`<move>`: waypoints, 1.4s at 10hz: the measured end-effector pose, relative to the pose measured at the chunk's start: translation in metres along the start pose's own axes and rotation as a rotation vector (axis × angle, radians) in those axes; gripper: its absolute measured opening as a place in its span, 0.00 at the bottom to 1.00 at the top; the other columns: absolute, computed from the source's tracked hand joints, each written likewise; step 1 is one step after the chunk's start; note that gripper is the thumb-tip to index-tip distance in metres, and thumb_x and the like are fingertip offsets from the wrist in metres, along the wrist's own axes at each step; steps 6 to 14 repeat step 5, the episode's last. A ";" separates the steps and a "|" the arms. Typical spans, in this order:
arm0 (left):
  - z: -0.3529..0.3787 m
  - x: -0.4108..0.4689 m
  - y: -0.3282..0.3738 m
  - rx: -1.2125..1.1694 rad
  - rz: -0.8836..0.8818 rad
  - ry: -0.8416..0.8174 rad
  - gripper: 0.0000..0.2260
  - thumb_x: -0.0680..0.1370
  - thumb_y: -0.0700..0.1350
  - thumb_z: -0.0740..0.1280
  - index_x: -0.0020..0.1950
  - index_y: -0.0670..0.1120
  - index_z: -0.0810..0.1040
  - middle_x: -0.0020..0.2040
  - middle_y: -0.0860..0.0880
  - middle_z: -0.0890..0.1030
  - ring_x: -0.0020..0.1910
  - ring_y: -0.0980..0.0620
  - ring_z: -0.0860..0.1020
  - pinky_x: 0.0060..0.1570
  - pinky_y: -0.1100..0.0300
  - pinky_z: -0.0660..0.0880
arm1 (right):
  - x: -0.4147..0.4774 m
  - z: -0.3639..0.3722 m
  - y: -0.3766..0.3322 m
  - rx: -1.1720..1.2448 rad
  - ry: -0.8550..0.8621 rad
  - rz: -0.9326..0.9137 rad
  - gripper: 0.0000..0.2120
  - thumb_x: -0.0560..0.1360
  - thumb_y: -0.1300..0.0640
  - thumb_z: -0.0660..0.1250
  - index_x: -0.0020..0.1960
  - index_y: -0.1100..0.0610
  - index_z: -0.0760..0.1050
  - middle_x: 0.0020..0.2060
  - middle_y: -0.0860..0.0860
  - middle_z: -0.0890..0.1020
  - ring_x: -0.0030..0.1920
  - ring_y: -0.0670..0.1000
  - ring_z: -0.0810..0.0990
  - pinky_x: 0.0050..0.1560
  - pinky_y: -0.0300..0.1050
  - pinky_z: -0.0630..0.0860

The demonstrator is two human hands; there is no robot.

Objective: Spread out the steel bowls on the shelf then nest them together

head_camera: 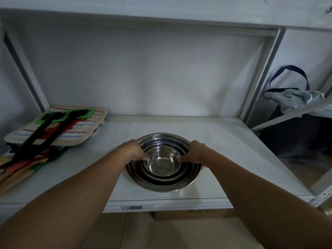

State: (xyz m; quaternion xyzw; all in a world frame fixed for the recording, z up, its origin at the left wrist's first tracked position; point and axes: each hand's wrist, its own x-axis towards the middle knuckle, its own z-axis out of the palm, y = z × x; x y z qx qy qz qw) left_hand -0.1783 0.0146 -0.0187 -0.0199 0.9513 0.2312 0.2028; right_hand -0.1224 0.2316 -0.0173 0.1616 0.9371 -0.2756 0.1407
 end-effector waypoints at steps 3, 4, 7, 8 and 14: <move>-0.007 -0.015 0.003 -0.108 0.000 0.039 0.30 0.76 0.52 0.72 0.73 0.37 0.71 0.67 0.39 0.77 0.64 0.40 0.78 0.58 0.55 0.76 | -0.004 0.000 0.010 0.099 0.066 0.016 0.32 0.75 0.40 0.73 0.68 0.61 0.73 0.56 0.60 0.82 0.55 0.61 0.85 0.48 0.51 0.84; -0.011 -0.037 -0.001 -0.033 0.091 0.184 0.38 0.73 0.58 0.72 0.78 0.43 0.65 0.72 0.40 0.72 0.68 0.39 0.74 0.65 0.49 0.75 | -0.021 0.000 0.012 0.024 0.248 -0.020 0.33 0.76 0.40 0.69 0.72 0.59 0.66 0.67 0.61 0.73 0.65 0.63 0.76 0.62 0.57 0.78; -0.010 -0.078 -0.004 -0.113 0.301 0.443 0.30 0.78 0.55 0.68 0.78 0.50 0.67 0.74 0.46 0.72 0.71 0.45 0.72 0.67 0.51 0.71 | -0.048 0.001 0.018 0.090 0.379 -0.072 0.37 0.79 0.43 0.67 0.81 0.58 0.59 0.73 0.60 0.68 0.73 0.62 0.69 0.70 0.57 0.71; -0.010 -0.078 -0.004 -0.113 0.301 0.443 0.30 0.78 0.55 0.68 0.78 0.50 0.67 0.74 0.46 0.72 0.71 0.45 0.72 0.67 0.51 0.71 | -0.048 0.001 0.018 0.090 0.379 -0.072 0.37 0.79 0.43 0.67 0.81 0.58 0.59 0.73 0.60 0.68 0.73 0.62 0.69 0.70 0.57 0.71; -0.010 -0.078 -0.004 -0.113 0.301 0.443 0.30 0.78 0.55 0.68 0.78 0.50 0.67 0.74 0.46 0.72 0.71 0.45 0.72 0.67 0.51 0.71 | -0.048 0.001 0.018 0.090 0.379 -0.072 0.37 0.79 0.43 0.67 0.81 0.58 0.59 0.73 0.60 0.68 0.73 0.62 0.69 0.70 0.57 0.71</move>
